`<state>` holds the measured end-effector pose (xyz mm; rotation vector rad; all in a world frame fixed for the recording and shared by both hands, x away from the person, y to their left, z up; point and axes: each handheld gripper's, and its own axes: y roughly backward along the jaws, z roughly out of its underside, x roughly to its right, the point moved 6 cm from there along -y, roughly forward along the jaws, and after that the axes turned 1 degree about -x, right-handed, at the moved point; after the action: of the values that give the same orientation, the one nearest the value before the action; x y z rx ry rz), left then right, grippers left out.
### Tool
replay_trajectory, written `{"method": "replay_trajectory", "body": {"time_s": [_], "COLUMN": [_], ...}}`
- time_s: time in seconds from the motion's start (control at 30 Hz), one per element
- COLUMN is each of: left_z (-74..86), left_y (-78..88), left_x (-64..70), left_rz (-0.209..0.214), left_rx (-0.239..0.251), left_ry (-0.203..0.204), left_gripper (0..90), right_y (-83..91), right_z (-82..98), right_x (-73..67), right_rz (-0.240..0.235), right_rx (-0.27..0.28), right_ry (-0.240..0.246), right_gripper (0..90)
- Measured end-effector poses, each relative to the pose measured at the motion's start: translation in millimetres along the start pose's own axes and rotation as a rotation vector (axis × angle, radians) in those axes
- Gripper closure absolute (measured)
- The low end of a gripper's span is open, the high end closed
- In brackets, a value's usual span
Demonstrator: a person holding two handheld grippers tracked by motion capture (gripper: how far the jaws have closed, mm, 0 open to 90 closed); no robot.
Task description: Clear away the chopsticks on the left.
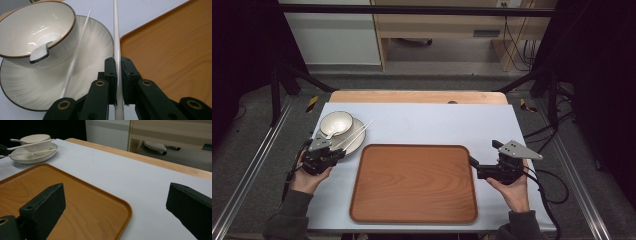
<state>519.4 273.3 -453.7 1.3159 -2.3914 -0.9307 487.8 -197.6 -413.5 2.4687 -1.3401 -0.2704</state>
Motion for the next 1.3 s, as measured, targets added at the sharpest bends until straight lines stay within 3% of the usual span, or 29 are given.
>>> {"method": "replay_trajectory", "body": {"time_s": [0.13, 0.17, 0.2, 0.27, 0.3, 0.37, 0.4, 0.53, 0.57, 0.6, 0.63, 0.77, 0.8, 0.87, 0.97, 1.1, 1.3], "left_z": [-8.7, -8.7, -10.3, -10.1, -8.2, -7.5, -7.0, -8.2, -9.3, -9.3, -8.8, -5.9, -2.0, 0.8, 13.5, 25.5, 35.0], "left_y": [4.7, 4.7, 5.4, 5.3, 4.5, 3.7, 2.5, 2.9, 4.5, 4.5, 6.4, 8.8, 7.6, 6.0, 0.4, -6.6, -8.6], "left_x": [20.8, 20.8, 31.6, 37.3, 48.8, 54.2, 62.9, 71.5, 76.5, 76.5, 82.0, 90.2, 95.6, 97.9, 103.2, 108.6, 105.5], "left_rz": [-0.012, -0.012, -0.024, -0.032, -0.052, -0.062, -0.077, -0.122, -0.141, -0.141, -0.161, -0.193, -0.203, -0.211, -0.248, -0.278, -0.319], "left_rx": [0.025, 0.025, 0.037, 0.033, 0.018, 0.014, 0.012, 0.018, 0.036, 0.036, 0.050, 0.080, 0.098, 0.094, 0.090, 0.078, 0.044], "left_ry": [0.017, 0.017, 0.041, 0.053, 0.070, 0.088, 0.108, 0.136, 0.167, 0.167, 0.199, 0.241, 0.271, 0.278, 0.348, 0.397, 0.414], "left_gripper": [84.0, 83.9, 83.9, 83.9, 83.9, 83.9, 83.9, 83.9, 83.9, 83.9, 83.9, 83.8, 83.8, 83.8, 83.8, 83.8, 83.8], "right_y": [0.8, 0.8, 2.0, 2.5, 3.0, 3.2, 4.0, 5.6, 6.2, 6.2, 7.0, 7.0, 6.5, 6.4, 6.0, 5.6, 7.6], "right_z": [-0.9, -0.9, -1.8, -2.1, -2.5, -2.6, -3.2, -4.0, -4.3, -4.3, -4.9, -5.1, -4.8, -4.8, -4.4, -4.2, -5.4], "right_x": [0.1, 0.1, 0.4, 0.4, 0.4, 0.4, 0.5, 1.0, 1.3, 1.3, 1.5, 1.0, 0.5, 0.3, 0.1, -0.5, 0.3], "right_rz": [-0.001, -0.001, -0.002, -0.001, -0.003, -0.003, -0.006, -0.003, -0.003, -0.003, -0.004, -0.007, -0.008, -0.010, -0.012, -0.014, -0.012], "right_rx": [0.005, 0.005, 0.012, 0.013, 0.015, 0.015, 0.019, 0.023, 0.023, 0.023, 0.029, 0.030, 0.027, 0.027, 0.025, 0.023, 0.031], "right_ry": [-0.003, -0.003, -0.005, -0.010, -0.009, -0.010, -0.012, -0.013, -0.014, -0.014, -0.016, -0.016, -0.017, -0.016, -0.016, -0.017, -0.020], "right_gripper": [2.7, 2.7, 2.7, 2.7, 2.7, 2.7, 2.6, 2.6, 2.7, 2.7, 2.6, 2.7, 2.6, 2.7, 2.6, 2.6, 2.6]}}
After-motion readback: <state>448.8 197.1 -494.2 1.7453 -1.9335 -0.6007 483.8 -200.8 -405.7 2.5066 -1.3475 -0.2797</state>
